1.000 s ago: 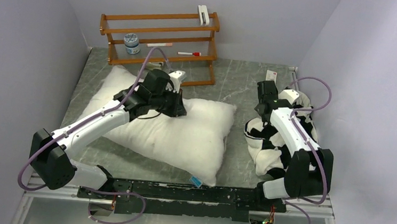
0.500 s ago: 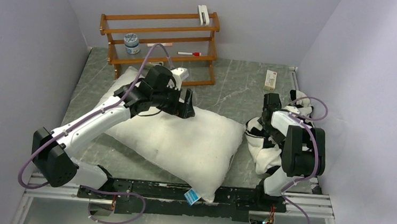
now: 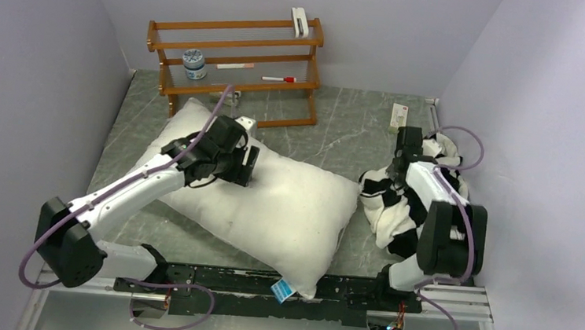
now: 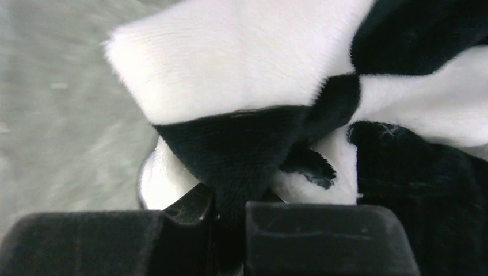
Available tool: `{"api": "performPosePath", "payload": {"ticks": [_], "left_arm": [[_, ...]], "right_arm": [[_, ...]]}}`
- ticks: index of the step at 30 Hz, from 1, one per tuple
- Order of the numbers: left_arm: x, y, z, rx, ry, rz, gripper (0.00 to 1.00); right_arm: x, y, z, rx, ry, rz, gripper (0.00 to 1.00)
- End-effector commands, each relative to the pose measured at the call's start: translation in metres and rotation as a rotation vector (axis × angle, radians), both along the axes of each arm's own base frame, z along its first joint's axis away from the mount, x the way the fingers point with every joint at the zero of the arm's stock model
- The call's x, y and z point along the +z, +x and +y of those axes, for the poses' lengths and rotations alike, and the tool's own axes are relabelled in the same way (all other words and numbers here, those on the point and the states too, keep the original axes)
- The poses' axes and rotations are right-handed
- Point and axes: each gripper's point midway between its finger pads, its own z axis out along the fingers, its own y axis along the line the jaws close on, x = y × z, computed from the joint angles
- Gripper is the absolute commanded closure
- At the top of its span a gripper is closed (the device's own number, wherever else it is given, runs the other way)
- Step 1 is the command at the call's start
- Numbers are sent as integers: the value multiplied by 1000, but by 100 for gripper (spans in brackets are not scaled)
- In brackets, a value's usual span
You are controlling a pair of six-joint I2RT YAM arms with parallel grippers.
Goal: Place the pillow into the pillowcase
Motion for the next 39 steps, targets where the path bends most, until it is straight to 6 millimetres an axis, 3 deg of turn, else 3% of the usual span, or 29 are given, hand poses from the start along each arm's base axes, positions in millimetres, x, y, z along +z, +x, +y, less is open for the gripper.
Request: {"api": "performPosePath", "payload": {"ticks": [1, 4, 6, 7, 10, 13, 16, 18, 20, 23, 24, 25, 27, 31, 34, 36, 39], "left_arm": [[-36, -3, -28, -116, -58, 72, 41], [-30, -4, -77, -240, -261, 95, 74], [-12, -9, -112, -318, -426, 111, 91], [1, -9, -129, -352, -496, 99, 95], [36, -12, -178, -472, -658, 38, 95], [61, -16, -213, -566, -791, 57, 95], [93, -13, -222, -577, -894, 22, 95], [106, -5, -211, -519, -878, -11, 86], [114, 7, -187, -409, -801, -46, 68], [128, 26, -128, -182, -632, -145, 40], [145, 29, -102, -104, -597, -216, 33], [148, 28, -88, -70, -567, -233, 24], [180, 13, -59, -43, -569, -331, 11], [223, -19, -30, -76, -628, -456, 3], [245, -37, -21, -105, -695, -513, 3], [246, -40, -23, -128, -711, -525, 3], [227, -31, -34, -139, -683, -481, 3]], "right_arm": [[125, 27, 15, 93, -5, -300, 100], [201, 23, 28, 94, 19, -487, 100], [259, 18, 33, 73, 47, -645, 100], [286, 15, 37, 79, 66, -723, 100], [353, 10, 60, 158, 165, -894, 100], [407, 7, 98, 313, 319, -1031, 100], [450, -4, 150, 533, 462, -1144, 100], [466, -10, 183, 663, 504, -1172, 100], [468, -15, 210, 750, 527, -1153, 100], [458, -24, 246, 880, 570, -1118, 100], [452, -27, 257, 917, 591, -1109, 100], [446, -29, 266, 947, 608, -1100, 100], [435, -32, 282, 991, 627, -1082, 100], [406, -31, 316, 1076, 619, -1007, 100], [386, -35, 344, 1142, 636, -950, 100], [382, -44, 366, 1197, 652, -935, 100], [383, -52, 387, 1225, 675, -937, 100]]}}
